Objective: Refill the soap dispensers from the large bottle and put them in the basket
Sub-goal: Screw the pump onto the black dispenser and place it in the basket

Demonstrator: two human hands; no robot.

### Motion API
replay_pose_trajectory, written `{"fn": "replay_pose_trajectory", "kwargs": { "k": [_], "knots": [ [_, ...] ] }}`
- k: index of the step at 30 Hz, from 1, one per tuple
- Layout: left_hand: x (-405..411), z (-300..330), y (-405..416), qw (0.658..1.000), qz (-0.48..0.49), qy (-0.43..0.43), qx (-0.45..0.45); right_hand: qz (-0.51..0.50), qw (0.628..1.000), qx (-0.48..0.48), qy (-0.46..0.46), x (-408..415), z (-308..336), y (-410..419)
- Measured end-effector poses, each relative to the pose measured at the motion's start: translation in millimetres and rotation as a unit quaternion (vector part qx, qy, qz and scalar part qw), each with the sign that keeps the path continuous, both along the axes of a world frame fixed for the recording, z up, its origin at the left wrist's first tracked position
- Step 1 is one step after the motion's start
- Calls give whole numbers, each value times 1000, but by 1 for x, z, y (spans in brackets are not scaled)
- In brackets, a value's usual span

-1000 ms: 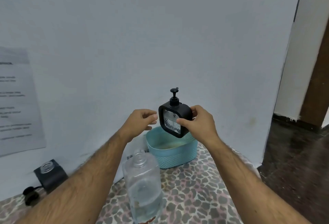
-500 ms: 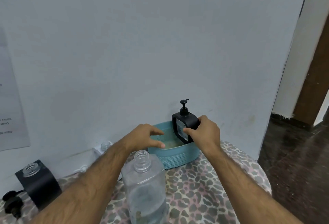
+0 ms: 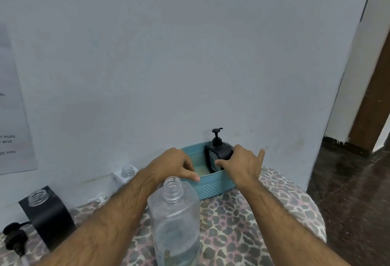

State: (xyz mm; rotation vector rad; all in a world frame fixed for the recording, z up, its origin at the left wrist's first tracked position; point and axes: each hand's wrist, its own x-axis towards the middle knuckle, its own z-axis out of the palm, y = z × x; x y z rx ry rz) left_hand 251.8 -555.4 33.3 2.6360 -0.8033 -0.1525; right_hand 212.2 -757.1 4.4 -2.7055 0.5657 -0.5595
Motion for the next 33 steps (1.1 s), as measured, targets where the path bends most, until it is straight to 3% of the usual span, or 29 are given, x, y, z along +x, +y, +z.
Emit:
{"fn": "replay_pose_trajectory", "kwargs": {
  "k": [9,14,20,30,33],
  "knots": [
    [2,-2,0,1000,4,-2,21,16,994,-65,89,6,15,0],
    [6,-9,2,1000,12,4,11,50,993,-48,93,8,22,-10],
    [9,-16,5,1000,22,19,2,42,997,-46,53,13,13,-13],
    [2,-16,5,1000,9,0,11,44,995,-62,63,7,14,-8],
    [-11,-15,12,999,14,-45,-8,64,995,-80,-19,2,12,-9]
  ]
}}
